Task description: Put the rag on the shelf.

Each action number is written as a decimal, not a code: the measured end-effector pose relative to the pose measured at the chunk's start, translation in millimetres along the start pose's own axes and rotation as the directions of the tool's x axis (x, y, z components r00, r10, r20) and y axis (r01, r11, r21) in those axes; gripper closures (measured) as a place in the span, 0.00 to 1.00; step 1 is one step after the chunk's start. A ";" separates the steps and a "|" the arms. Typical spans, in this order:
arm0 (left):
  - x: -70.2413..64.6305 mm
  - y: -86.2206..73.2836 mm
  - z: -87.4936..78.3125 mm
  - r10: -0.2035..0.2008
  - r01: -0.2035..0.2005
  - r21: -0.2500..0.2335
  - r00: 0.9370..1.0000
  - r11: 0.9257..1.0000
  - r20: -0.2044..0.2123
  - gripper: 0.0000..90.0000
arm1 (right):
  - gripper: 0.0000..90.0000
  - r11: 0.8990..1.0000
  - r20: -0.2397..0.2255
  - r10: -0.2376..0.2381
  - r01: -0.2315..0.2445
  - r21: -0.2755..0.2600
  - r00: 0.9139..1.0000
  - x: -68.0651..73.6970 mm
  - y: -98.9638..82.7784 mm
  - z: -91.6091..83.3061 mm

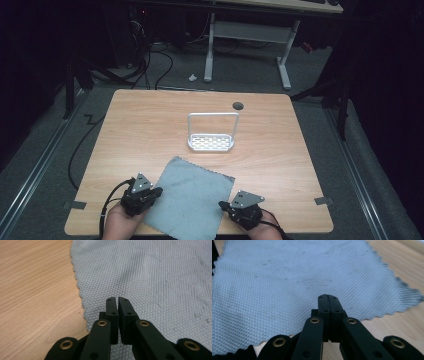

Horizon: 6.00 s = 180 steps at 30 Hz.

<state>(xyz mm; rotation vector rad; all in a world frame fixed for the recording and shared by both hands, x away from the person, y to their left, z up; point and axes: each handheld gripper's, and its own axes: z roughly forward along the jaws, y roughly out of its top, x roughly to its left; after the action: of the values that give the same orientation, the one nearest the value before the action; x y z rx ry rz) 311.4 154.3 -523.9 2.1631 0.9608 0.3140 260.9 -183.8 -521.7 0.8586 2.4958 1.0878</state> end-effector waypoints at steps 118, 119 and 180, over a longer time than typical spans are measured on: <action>0.1 43.3 59.7 -0.097 0.098 -0.082 0.995 0.992 0.019 0.98 | 0.85 0.959 0.243 0.280 -0.279 -0.040 0.929 -99.1 -2.6 13.2; 0.1 43.4 59.7 -0.097 0.098 -0.081 0.995 0.992 0.019 0.98 | 0.89 0.959 0.242 0.282 -0.281 -0.040 0.929 -98.6 -2.5 13.1; -9.1 104.6 -22.0 -0.036 0.028 -0.459 0.999 0.888 -0.007 0.99 | 0.99 0.902 0.319 0.208 -0.055 -0.428 0.925 -91.7 59.9 -70.1</action>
<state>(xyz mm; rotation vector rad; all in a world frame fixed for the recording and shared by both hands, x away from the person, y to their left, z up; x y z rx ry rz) 351.0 112.3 -433.4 1.7106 0.8298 0.4902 323.9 -248.5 -428.2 1.0013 1.8393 1.3054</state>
